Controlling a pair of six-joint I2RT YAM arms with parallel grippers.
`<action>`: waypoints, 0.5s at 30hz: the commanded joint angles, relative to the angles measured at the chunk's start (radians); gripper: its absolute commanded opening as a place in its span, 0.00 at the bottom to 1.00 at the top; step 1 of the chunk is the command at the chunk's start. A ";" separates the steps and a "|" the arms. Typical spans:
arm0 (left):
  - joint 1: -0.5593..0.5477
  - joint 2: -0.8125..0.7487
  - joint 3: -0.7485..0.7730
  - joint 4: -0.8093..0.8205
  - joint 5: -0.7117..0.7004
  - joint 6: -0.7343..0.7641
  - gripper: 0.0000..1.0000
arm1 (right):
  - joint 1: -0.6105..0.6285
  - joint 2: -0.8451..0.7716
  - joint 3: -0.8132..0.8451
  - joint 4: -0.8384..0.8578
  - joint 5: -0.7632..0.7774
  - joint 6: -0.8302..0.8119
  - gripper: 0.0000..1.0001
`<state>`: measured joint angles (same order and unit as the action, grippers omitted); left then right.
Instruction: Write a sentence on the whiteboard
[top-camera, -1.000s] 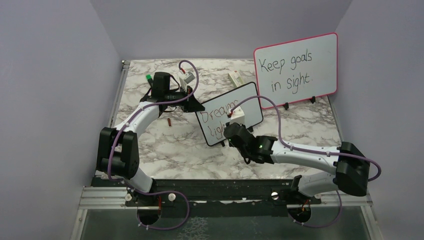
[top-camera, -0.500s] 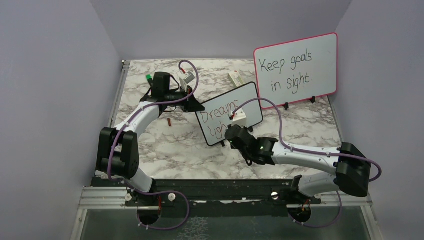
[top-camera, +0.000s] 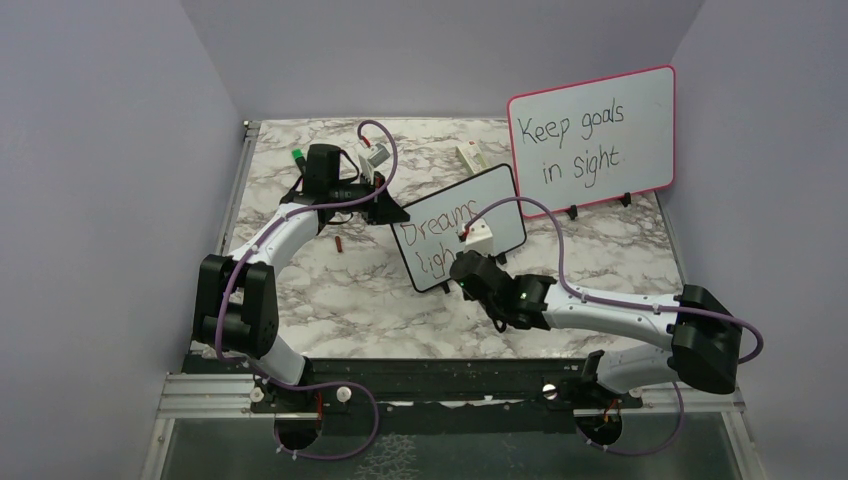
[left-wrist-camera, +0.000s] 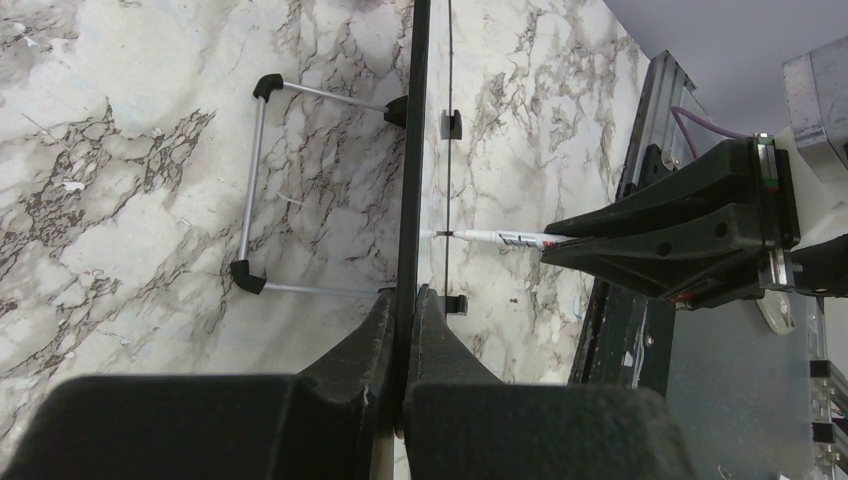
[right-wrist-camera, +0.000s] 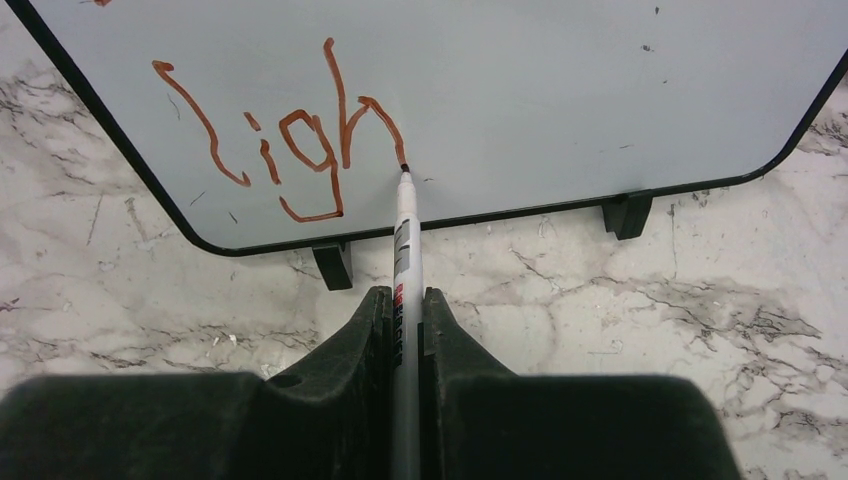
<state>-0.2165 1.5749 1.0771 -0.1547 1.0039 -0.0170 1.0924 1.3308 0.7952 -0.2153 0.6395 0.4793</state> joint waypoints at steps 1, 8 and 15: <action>-0.032 0.077 -0.051 -0.126 -0.205 0.073 0.00 | -0.007 -0.019 -0.001 -0.015 -0.008 0.008 0.01; -0.032 0.076 -0.052 -0.126 -0.207 0.073 0.00 | -0.006 -0.070 0.010 0.036 0.021 -0.038 0.01; -0.032 0.076 -0.052 -0.126 -0.208 0.074 0.00 | -0.011 -0.047 0.031 0.067 0.030 -0.069 0.01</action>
<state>-0.2165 1.5749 1.0771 -0.1547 1.0039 -0.0170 1.0889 1.2758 0.7956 -0.1902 0.6422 0.4358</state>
